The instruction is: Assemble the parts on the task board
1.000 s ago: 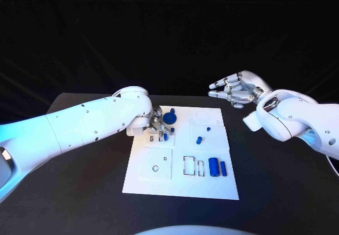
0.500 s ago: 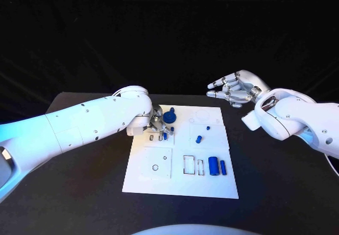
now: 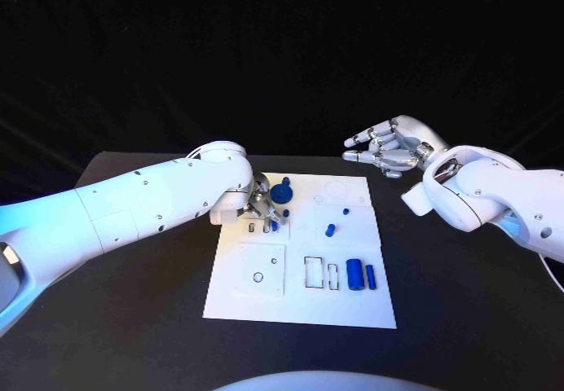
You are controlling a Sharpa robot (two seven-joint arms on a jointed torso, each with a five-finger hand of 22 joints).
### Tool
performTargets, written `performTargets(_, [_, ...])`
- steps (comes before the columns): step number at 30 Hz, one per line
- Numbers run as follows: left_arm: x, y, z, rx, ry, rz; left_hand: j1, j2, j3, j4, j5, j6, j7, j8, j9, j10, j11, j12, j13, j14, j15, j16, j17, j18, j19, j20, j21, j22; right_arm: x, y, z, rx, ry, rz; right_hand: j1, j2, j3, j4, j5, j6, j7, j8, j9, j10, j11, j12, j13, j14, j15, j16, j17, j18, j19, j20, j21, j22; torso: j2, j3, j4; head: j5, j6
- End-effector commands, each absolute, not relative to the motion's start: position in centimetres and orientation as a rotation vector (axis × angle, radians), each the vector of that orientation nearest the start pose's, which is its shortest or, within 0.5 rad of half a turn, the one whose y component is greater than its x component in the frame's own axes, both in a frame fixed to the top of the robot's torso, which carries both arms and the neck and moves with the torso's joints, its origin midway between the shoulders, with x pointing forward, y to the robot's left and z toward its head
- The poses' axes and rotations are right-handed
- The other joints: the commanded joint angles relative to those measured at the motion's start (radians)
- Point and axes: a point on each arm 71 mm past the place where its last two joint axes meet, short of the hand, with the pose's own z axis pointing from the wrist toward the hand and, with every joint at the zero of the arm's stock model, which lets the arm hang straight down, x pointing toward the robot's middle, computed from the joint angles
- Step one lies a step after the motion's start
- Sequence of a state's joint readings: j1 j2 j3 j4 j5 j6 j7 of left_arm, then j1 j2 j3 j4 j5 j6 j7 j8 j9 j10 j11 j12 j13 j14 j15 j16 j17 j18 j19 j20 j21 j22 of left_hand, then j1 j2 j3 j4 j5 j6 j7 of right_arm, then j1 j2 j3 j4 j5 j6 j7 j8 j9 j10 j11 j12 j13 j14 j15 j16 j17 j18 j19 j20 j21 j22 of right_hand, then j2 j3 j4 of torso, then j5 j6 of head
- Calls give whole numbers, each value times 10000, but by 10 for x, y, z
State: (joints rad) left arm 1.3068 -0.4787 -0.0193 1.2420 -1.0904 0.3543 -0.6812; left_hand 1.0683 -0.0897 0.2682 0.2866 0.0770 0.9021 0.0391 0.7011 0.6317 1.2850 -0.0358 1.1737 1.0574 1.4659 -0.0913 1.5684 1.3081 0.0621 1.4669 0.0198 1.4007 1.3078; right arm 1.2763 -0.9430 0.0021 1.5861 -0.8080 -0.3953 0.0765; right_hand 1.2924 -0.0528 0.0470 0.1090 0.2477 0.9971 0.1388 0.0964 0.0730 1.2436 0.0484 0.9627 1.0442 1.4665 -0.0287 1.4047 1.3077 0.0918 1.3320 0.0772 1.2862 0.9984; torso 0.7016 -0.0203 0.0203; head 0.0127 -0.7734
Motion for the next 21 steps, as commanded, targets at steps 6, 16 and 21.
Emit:
performTargets(6, [528, 112, -191, 316, 24348, -2472, 191, -80, 228, -20, 20, -28, -56, 0, 50, 51, 13, 41, 13, 1049, -27, 24, 2627, -117, 283, -48, 16, 285, 491, -234, -125, 3876, 15588, 10351, -25, 35, -83, 3, 49, 17, -30, 66, -12, -50, 1, -65, -14, 486, 12, -51, 50, 168, -78, 0, -50, -9, 0, 4, 8, -24, -32])
performTargets(16, [529, 111, -193, 115, 24275, -2565, 526, 25, 698, -99, 16, -64, -76, -28, 128, 35, -5, 10, -5, 1049, -43, 24, 2627, -109, 274, -65, -16, 271, 491, -233, -125, 3832, 15584, 10347, -20, 54, -90, 11, 58, 27, -33, 74, -10, -45, -2, -52, -6, 487, 10, -55, 47, 166, -73, -1, -50, -3, 1, 0, 6, -33, -56])
performTargets(21, [529, 110, -192, -448, 24118, -3016, 1349, 233, 1758, -618, 381, -250, -117, -118, 187, -69, -56, -125, -102, 1049, -104, 24, 2627, -61, 204, -115, -186, 76, 492, -233, -126, 3863, 15633, 10307, -4, 65, -95, 10, 64, 32, -36, 80, -10, -44, -6, -47, -5, 486, 8, -60, 41, 168, -74, -3, -56, -12, -1, 6, 9, -32, -56])
